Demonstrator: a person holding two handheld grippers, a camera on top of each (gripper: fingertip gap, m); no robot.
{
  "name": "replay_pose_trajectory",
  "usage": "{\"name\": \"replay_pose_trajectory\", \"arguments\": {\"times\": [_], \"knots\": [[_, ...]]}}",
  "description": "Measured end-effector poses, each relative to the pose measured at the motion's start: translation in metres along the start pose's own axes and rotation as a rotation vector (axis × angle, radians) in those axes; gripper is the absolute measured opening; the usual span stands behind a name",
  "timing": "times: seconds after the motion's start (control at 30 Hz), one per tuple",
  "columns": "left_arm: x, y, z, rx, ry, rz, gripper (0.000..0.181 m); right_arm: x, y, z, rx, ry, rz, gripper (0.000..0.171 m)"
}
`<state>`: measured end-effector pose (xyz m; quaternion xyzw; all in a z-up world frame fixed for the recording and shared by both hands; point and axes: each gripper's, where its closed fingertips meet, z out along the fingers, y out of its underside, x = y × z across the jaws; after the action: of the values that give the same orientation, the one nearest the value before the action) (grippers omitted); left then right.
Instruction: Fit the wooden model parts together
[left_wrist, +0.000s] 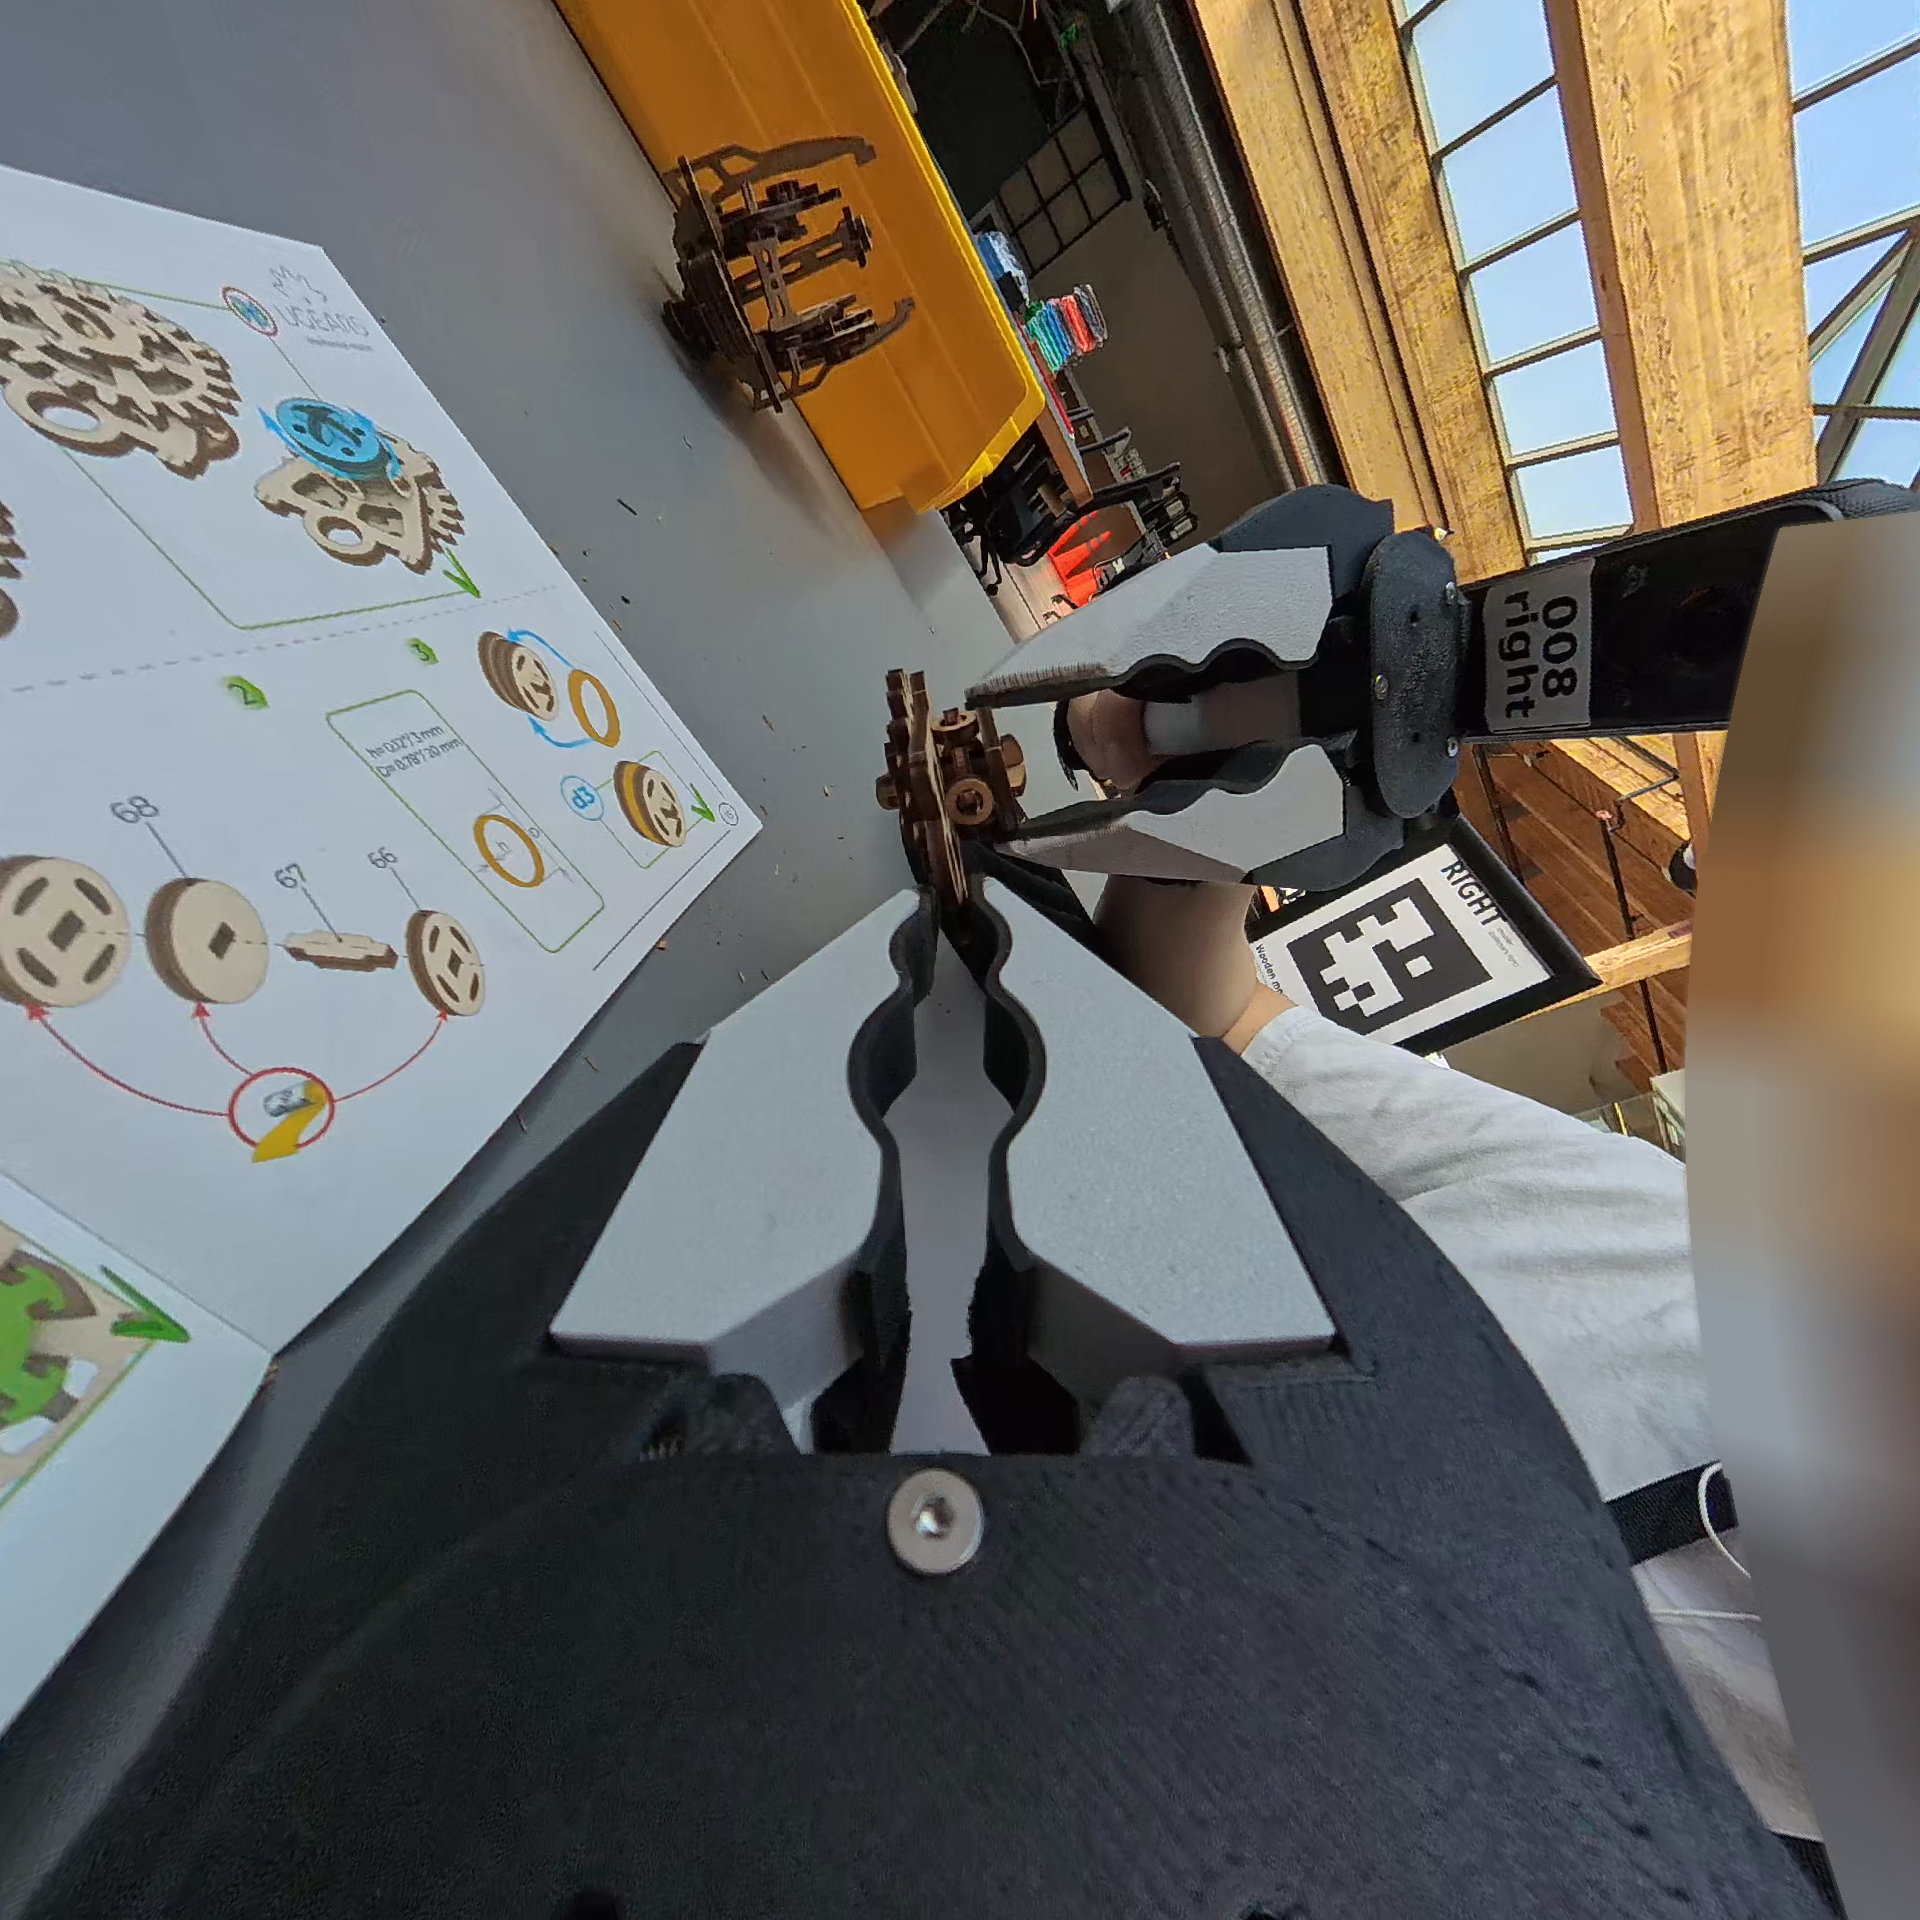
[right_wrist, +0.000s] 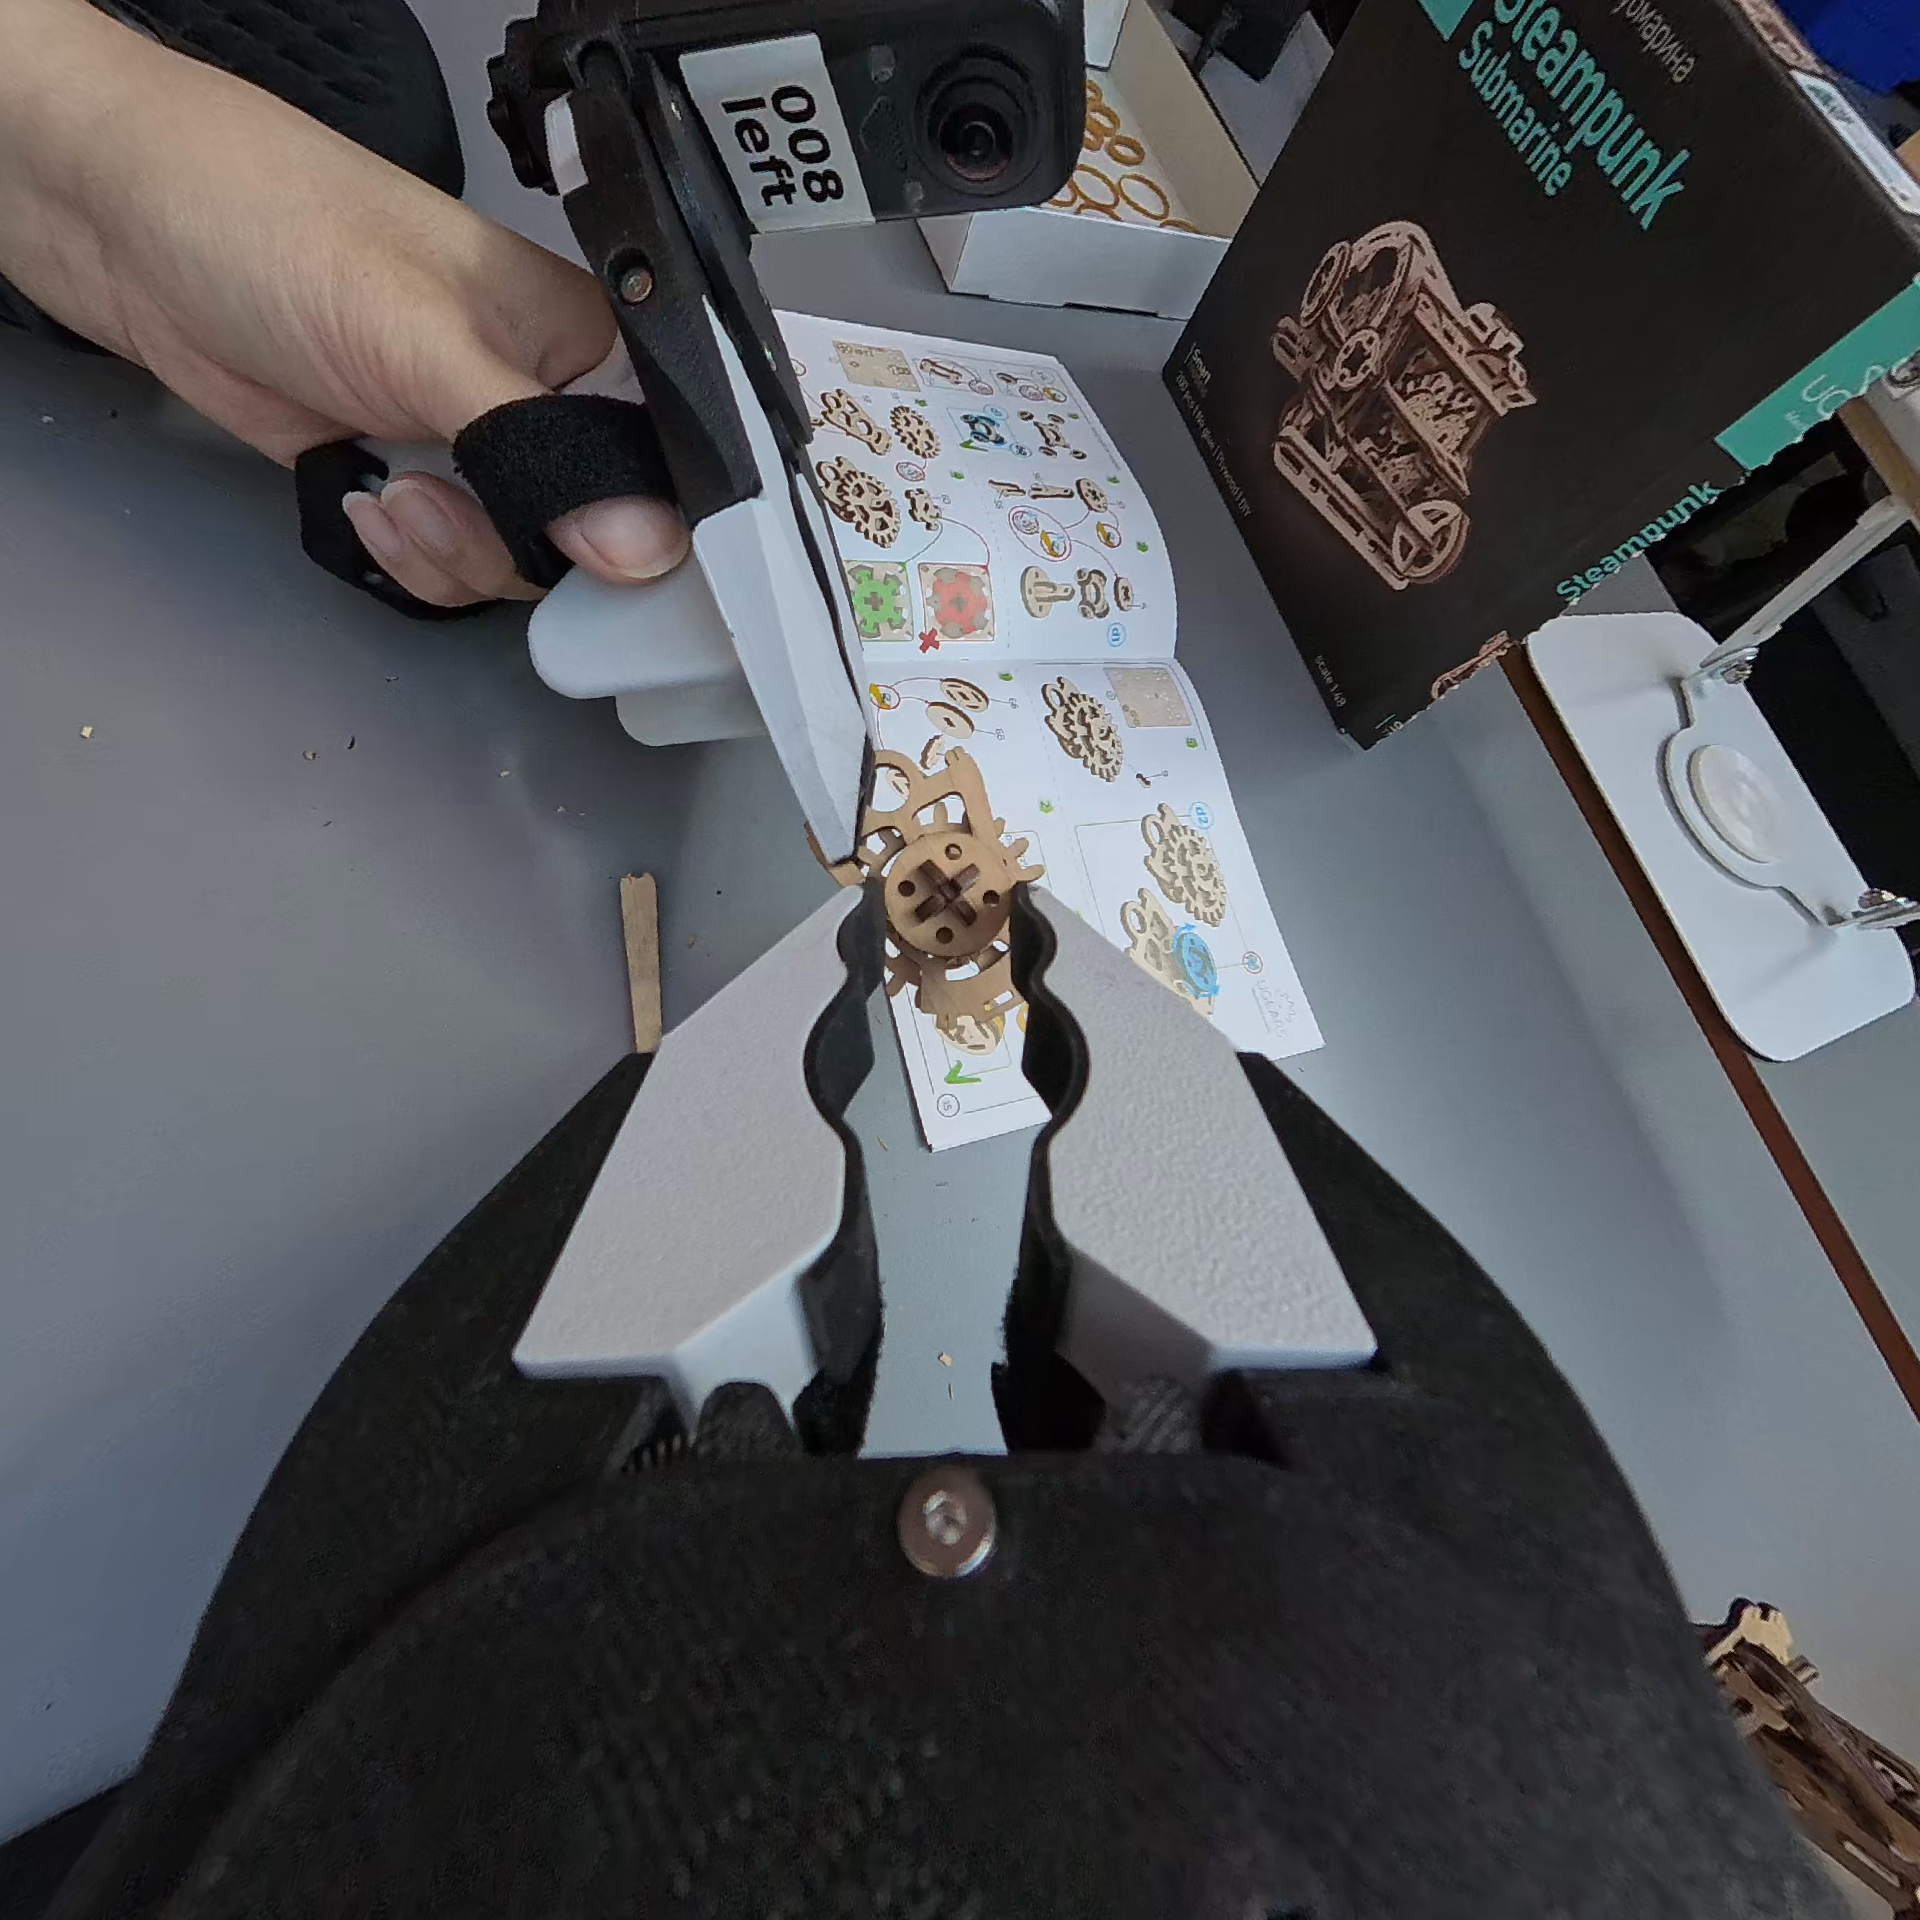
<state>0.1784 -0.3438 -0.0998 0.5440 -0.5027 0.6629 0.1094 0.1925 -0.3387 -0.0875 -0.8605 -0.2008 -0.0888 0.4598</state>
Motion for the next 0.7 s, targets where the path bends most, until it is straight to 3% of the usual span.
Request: {"name": "replay_pose_trajectory", "arguments": {"times": [0.03, 0.4, 0.7], "knots": [[0.0, 0.0, 0.0, -0.001, 0.001, -0.004, 0.003, 0.0, 0.0, 0.0, 0.002, -0.001, -0.001, 0.023], [0.008, 0.007, 0.002, -0.072, 0.01, 0.028, 0.002, -0.006, -0.002, -0.007, 0.049, -0.081, -0.1, 0.023], [0.007, 0.013, 0.005, -0.107, -0.01, 0.054, 0.001, -0.012, 0.0, -0.01, 0.054, -0.062, -0.307, 0.023]]}}
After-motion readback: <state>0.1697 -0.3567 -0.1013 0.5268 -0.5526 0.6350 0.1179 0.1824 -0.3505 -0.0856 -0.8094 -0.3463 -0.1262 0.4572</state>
